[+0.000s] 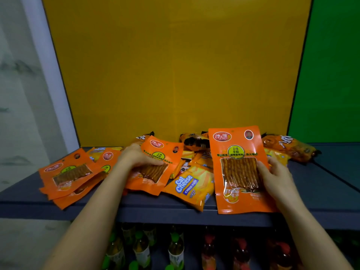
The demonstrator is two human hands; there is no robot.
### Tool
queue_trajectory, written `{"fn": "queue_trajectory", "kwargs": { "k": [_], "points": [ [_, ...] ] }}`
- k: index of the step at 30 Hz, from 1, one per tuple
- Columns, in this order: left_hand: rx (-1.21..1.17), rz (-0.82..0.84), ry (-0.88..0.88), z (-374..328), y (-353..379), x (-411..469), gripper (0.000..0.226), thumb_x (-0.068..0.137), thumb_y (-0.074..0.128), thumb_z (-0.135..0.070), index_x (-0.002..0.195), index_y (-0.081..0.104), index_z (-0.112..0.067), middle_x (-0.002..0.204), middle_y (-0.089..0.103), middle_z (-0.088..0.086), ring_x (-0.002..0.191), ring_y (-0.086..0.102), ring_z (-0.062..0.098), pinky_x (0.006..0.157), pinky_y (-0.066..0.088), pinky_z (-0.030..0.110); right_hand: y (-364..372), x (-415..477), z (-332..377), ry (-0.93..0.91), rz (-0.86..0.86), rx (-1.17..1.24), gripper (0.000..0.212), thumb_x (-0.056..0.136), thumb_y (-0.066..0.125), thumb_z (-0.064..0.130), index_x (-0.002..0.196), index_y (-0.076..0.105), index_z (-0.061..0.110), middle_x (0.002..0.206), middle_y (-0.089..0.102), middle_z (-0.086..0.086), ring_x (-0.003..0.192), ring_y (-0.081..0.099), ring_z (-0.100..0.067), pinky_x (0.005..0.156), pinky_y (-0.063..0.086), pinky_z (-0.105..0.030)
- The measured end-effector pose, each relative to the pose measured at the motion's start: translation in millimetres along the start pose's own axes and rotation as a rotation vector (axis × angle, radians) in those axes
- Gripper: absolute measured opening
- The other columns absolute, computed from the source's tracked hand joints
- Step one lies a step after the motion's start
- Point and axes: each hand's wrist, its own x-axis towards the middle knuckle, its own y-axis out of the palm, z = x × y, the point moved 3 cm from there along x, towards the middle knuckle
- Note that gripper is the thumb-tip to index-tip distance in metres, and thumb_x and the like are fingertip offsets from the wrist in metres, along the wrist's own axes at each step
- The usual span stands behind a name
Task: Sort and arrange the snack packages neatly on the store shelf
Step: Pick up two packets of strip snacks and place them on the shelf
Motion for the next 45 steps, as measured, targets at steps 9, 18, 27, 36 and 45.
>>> {"fn": "queue_trajectory", "kwargs": {
  "k": [9, 18, 27, 36, 45],
  "points": [
    [-0.346, 0.083, 0.05, -3.6, -14.9, -8.7, 0.029, 0.07, 0.081, -0.016, 0.08, 0.055, -0.008, 0.085, 0.059, 0.009, 0.072, 0.056, 0.022, 0.065, 0.044, 0.029, -2.2, 1.3, 3.1, 0.0, -0.035, -0.035, 0.034, 0.097, 0.045, 0.026, 0.125, 0.056, 0.01, 0.12, 0.064, -0.012, 0.108, 0.06, -0.029, 0.091, 0.047, -0.04],
    [-0.782, 0.113, 0.205, -22.9, -53.7, -25.6, 0.005, 0.084, 0.063, -0.007, 0.084, 0.063, -0.012, 0.051, 0.069, -0.002, 0.043, 0.065, 0.011, 0.042, 0.054, 0.026, -41.0, 14.0, -1.2, 0.101, -0.096, 0.026, 0.026, 0.095, 0.049, 0.031, 0.109, 0.064, 0.015, 0.103, 0.07, -0.01, 0.097, 0.065, -0.028, 0.09, 0.051, -0.047],
    [-0.907, 0.361, 0.395, -184.6, 48.7, -74.1, 0.008, 0.085, 0.063, -0.007, 0.087, 0.064, -0.014, 0.055, 0.07, -0.003, 0.047, 0.067, 0.011, 0.043, 0.055, 0.025, -196.4, 7.1, -45.2, 0.231, -0.212, 0.016, 0.022, 0.096, 0.048, 0.031, 0.101, 0.064, 0.016, 0.098, 0.07, -0.011, 0.091, 0.067, -0.029, 0.089, 0.052, -0.047],
    [-0.904, 0.764, 0.449, -384.2, 229.8, -203.4, 0.011, 0.083, 0.064, -0.005, 0.093, 0.063, -0.009, 0.065, 0.071, 0.009, 0.046, 0.067, 0.015, 0.043, 0.055, 0.028, -431.9, -49.3, -117.7, 0.28, -0.514, -0.114, 0.013, 0.093, 0.053, 0.024, 0.087, 0.063, 0.018, 0.095, 0.071, -0.012, 0.092, 0.066, -0.028, 0.09, 0.051, -0.046],
    [-0.843, 0.958, 0.488, -525.5, 352.0, -339.5, 0.007, 0.084, 0.065, -0.006, 0.088, 0.062, -0.012, 0.086, 0.068, 0.013, 0.071, 0.065, 0.026, 0.058, 0.051, 0.034, -629.0, -91.0, -194.8, 0.369, -0.665, -0.198, 0.017, 0.093, 0.052, 0.023, 0.094, 0.066, 0.013, 0.092, 0.07, -0.011, 0.089, 0.065, -0.028, 0.088, 0.051, -0.042]
  ]
}}
